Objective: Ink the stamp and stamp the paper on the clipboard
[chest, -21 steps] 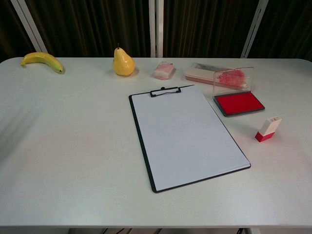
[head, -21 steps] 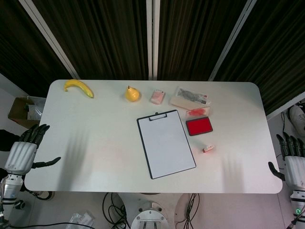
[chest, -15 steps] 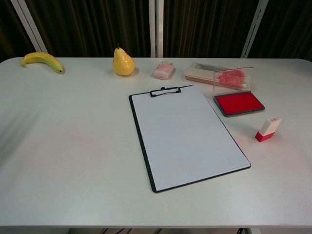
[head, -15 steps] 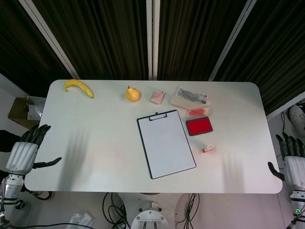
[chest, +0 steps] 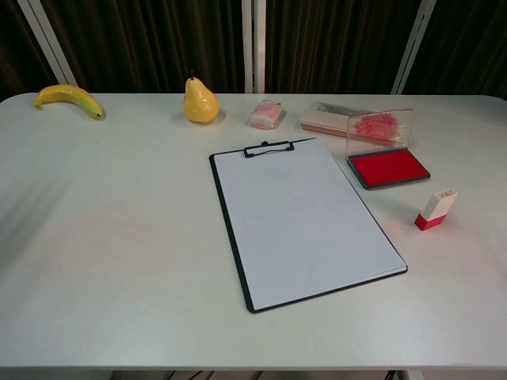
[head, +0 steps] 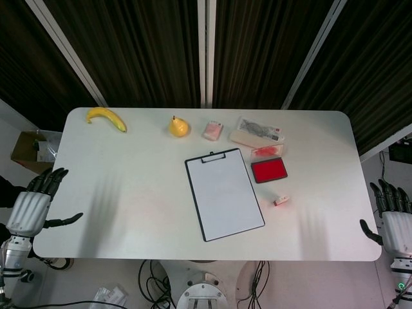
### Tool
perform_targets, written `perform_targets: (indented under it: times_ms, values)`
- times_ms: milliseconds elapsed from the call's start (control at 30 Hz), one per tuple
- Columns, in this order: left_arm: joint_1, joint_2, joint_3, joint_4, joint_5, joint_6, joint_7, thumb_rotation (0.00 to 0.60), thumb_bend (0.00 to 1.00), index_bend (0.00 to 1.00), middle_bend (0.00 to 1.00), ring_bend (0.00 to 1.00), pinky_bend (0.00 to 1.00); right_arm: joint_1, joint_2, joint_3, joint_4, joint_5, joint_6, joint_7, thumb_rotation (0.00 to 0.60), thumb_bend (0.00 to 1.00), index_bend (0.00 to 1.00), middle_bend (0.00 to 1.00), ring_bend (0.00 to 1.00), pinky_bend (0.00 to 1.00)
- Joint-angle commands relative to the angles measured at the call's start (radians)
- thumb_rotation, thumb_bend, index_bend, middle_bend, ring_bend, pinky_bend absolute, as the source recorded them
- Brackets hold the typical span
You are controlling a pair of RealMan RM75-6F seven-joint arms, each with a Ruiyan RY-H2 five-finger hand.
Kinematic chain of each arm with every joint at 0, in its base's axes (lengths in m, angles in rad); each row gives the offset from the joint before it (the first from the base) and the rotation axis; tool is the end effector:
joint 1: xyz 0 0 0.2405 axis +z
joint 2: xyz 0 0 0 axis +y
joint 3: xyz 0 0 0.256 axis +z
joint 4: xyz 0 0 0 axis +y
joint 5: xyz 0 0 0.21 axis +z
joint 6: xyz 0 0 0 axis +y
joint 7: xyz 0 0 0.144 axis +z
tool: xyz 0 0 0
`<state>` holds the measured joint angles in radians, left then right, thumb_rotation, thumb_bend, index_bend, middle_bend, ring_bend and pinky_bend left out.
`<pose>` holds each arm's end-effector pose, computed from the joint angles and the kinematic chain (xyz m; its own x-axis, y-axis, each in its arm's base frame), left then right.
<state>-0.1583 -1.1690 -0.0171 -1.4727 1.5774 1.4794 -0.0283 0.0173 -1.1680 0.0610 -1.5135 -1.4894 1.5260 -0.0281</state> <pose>-0.3133 0.1991 0.1466 0.4595 0.0020 0.8882 0.8792 -0.1432 -0.4545 -0.3358 -0.1621 0.1605 0.4653 0.0219 0.8849 -0.8836 0.0698 0.4629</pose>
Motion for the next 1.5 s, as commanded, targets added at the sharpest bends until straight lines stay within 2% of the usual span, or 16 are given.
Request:
perform_targets:
  times_ms: [33, 67, 100, 133, 167, 233, 300, 333, 433, 567, 900, 1200, 1500]
  values:
    - [0.001, 0.003, 0.0, -0.003, -0.003, -0.002, 0.002, 0.203, 0.04, 0.08, 0.1, 0.08, 0.18, 0.002, 0.005, -0.002, -0.003, -0.003, -0.005, 0.004, 0.6, 0.2, 0.0, 0.0, 0.06, 0.2]
    - [0.001, 0.003, 0.0, -0.004, -0.004, -0.004, 0.004, 0.205, 0.04, 0.08, 0.1, 0.07, 0.18, 0.004, 0.008, -0.003, -0.003, -0.004, -0.009, 0.006, 0.6, 0.2, 0.0, 0.0, 0.12, 0.31]
    - [0.001, 0.002, 0.001, -0.003, -0.005, -0.005, 0.005, 0.205, 0.04, 0.08, 0.1, 0.08, 0.18, 0.006, 0.011, -0.003, -0.001, -0.006, -0.012, 0.004, 0.6, 0.2, 0.0, 0.0, 0.17, 0.38]
    - [0.001, 0.001, 0.001, -0.002, -0.006, -0.006, 0.006, 0.205, 0.04, 0.08, 0.1, 0.08, 0.18, 0.008, 0.013, -0.003, 0.001, -0.007, -0.015, 0.005, 0.6, 0.2, 0.0, 0.0, 0.25, 0.49]
    - [0.002, -0.002, 0.003, 0.0, -0.007, -0.009, 0.006, 0.207, 0.04, 0.08, 0.1, 0.08, 0.18, 0.012, 0.017, -0.004, -0.002, -0.004, -0.025, 0.007, 0.6, 0.2, 0.0, 0.0, 0.32, 0.57]
    - [0.002, -0.006, 0.008, 0.0, -0.008, -0.017, 0.006, 0.205, 0.04, 0.08, 0.1, 0.08, 0.18, 0.023, 0.035, -0.012, -0.029, 0.002, -0.065, 0.021, 0.6, 0.2, 0.0, 0.02, 0.52, 0.79]
    - [0.0, -0.005, 0.011, 0.001, -0.008, -0.025, 0.007, 0.205, 0.04, 0.08, 0.1, 0.08, 0.18, 0.038, 0.044, -0.015, -0.037, -0.008, -0.087, 0.013, 0.6, 0.2, 0.0, 0.06, 0.66, 0.92]
    - [-0.001, -0.005, 0.012, 0.002, -0.008, -0.028, 0.008, 0.205, 0.04, 0.08, 0.1, 0.08, 0.18, 0.046, 0.04, -0.013, -0.031, -0.018, -0.088, -0.002, 0.6, 0.2, 0.0, 0.08, 0.7, 0.95]
    - [-0.005, -0.006, 0.012, 0.005, -0.009, -0.036, 0.005, 0.205, 0.04, 0.08, 0.1, 0.08, 0.18, 0.081, 0.012, -0.011, 0.001, -0.056, -0.104, -0.061, 0.6, 0.2, 0.0, 0.13, 0.73, 0.97]
    - [-0.01, -0.019, 0.013, 0.015, -0.007, -0.045, 0.015, 0.206, 0.04, 0.08, 0.1, 0.08, 0.18, 0.145, -0.029, -0.009, 0.0, -0.081, -0.178, -0.156, 0.6, 0.21, 0.04, 0.16, 0.74, 0.97]
    - [-0.021, -0.031, 0.011, 0.027, -0.005, -0.056, 0.007, 0.208, 0.04, 0.08, 0.1, 0.08, 0.18, 0.293, -0.121, 0.026, 0.031, -0.053, -0.356, -0.288, 0.6, 0.21, 0.18, 0.24, 0.75, 0.97]
    - [-0.02, -0.041, 0.015, 0.045, -0.011, -0.063, -0.011, 0.208, 0.04, 0.08, 0.1, 0.07, 0.18, 0.366, -0.222, 0.024, 0.121, -0.008, -0.453, -0.303, 0.6, 0.21, 0.25, 0.25, 0.75, 0.98]
    - [-0.023, -0.049, 0.017, 0.063, -0.005, -0.06, -0.024, 0.209, 0.04, 0.09, 0.1, 0.08, 0.18, 0.387, -0.315, -0.002, 0.222, -0.035, -0.439, -0.227, 0.6, 0.27, 0.29, 0.31, 0.75, 0.97]
